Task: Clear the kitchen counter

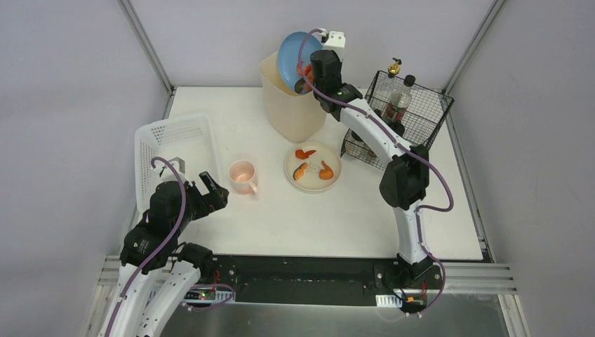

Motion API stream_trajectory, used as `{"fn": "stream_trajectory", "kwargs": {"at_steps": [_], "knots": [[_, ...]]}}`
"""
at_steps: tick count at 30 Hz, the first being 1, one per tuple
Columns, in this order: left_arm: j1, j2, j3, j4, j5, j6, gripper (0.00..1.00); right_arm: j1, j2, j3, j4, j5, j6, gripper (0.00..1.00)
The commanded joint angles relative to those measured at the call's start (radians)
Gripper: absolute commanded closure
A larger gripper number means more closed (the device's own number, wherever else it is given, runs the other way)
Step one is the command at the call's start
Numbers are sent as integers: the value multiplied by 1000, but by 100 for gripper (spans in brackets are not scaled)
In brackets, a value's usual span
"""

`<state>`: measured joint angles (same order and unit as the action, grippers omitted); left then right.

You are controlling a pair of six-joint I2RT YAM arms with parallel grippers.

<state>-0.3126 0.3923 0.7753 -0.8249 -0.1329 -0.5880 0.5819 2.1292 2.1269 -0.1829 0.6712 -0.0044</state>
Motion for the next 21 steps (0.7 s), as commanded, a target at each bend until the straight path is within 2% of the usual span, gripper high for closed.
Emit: {"fn": "stream_trajectory", "kwargs": {"at_steps": [1, 10, 14, 21], "knots": [[7, 5, 11, 29, 7, 10, 0, 53, -38, 7, 316, 106, -261, 100], [7, 7, 11, 30, 7, 12, 0, 133, 14, 3, 645, 162, -660, 100], [7, 7, 11, 29, 8, 11, 0, 150, 9, -57, 850, 147, -834, 100], [7, 7, 11, 29, 8, 11, 0, 151, 5, -112, 986, 150, -935, 100]]}}
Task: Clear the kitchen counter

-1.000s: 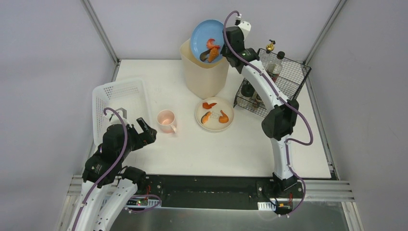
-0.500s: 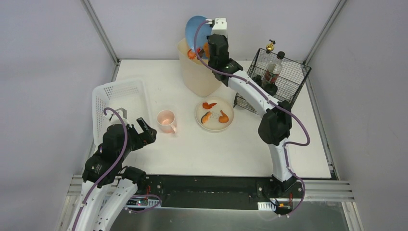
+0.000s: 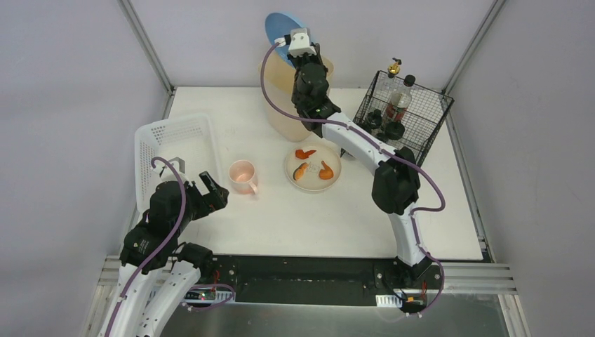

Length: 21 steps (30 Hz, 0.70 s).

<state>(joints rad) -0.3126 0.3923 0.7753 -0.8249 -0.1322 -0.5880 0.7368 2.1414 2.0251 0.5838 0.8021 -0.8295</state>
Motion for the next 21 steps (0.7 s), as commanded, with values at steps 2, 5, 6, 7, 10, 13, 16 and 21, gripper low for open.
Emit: {"fn": "stream_trajectory", "kwargs": {"at_steps": [2, 5, 6, 7, 10, 13, 16, 21], "knots": [[7, 8, 11, 30, 7, 11, 0, -5, -14, -5, 212, 35, -88, 100], [7, 10, 12, 29, 8, 12, 0, 0, -35, 6, 196, 62, -56, 100], [7, 11, 12, 29, 8, 13, 0, 3, -45, 4, 197, 68, -50, 100], [7, 11, 12, 29, 7, 13, 0, 6, -59, -2, 198, 71, -46, 100], [7, 14, 11, 30, 8, 13, 0, 22, -100, -21, 200, 75, -45, 100], [7, 13, 12, 29, 8, 12, 1, 41, -142, -53, 201, 79, -39, 100], [7, 15, 11, 28, 5, 11, 0, 66, -195, -98, 186, 80, -13, 100], [7, 14, 11, 29, 7, 13, 0, 99, -279, -132, 23, 93, 121, 100]]}}
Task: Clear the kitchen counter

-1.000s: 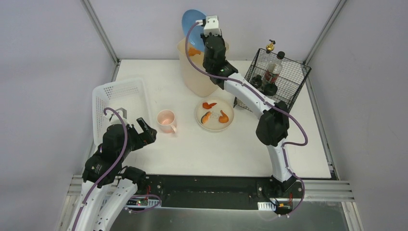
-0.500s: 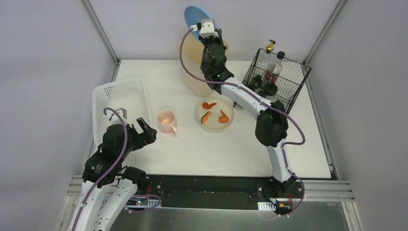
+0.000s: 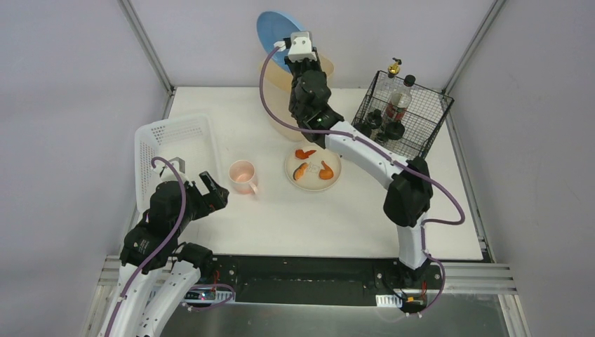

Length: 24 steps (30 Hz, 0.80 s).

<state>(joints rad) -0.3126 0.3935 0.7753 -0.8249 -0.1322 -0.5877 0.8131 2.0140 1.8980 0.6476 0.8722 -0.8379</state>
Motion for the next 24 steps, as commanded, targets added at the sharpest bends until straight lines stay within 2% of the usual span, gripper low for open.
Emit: {"fn": "stream_trajectory", "kwargs": {"at_steps": [1, 8, 13, 17, 24], "knots": [[7, 13, 12, 28, 6, 12, 0, 26, -170, -15, -89, 17, 187, 100], [7, 12, 12, 29, 9, 15, 0, 59, -286, -98, -327, -28, 413, 100], [7, 5, 13, 38, 47, 33, 0, 68, -343, -121, -618, -70, 634, 100], [7, -17, 5, 62, 93, 46, 0, 68, -402, -152, -845, -151, 794, 100], [7, -44, -7, 102, 186, 60, 0, 69, -528, -301, -1068, -356, 986, 100]]}}
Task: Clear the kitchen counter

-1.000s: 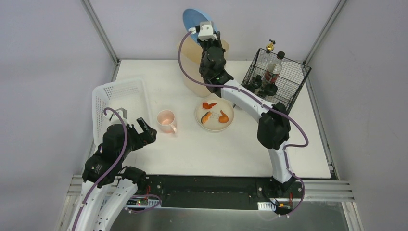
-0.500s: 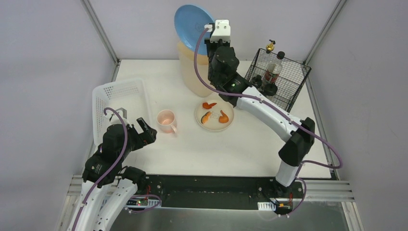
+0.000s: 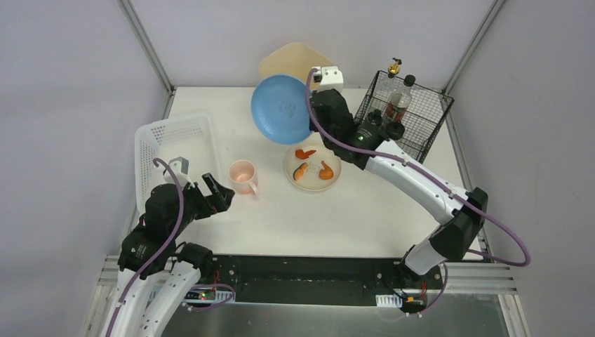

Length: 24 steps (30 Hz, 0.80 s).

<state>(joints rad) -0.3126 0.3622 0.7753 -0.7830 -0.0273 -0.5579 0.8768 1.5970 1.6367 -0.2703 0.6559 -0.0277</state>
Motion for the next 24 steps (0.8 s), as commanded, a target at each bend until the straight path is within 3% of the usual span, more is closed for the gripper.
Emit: {"fn": "stream_trajectory", "kwargs": {"at_steps": [1, 7, 16, 24], "knots": [[7, -13, -10, 68, 92, 30, 0, 4, -128, -64, -171, -174, 195, 100], [7, -8, -13, 122, 257, 44, 0, 11, -251, -256, -162, -308, 281, 100], [6, -23, -28, 159, 412, -94, 0, 21, -439, -433, -171, -527, 368, 100], [7, 15, -57, 214, 499, -201, 1, 65, -565, -484, -222, -552, 421, 100]]}}
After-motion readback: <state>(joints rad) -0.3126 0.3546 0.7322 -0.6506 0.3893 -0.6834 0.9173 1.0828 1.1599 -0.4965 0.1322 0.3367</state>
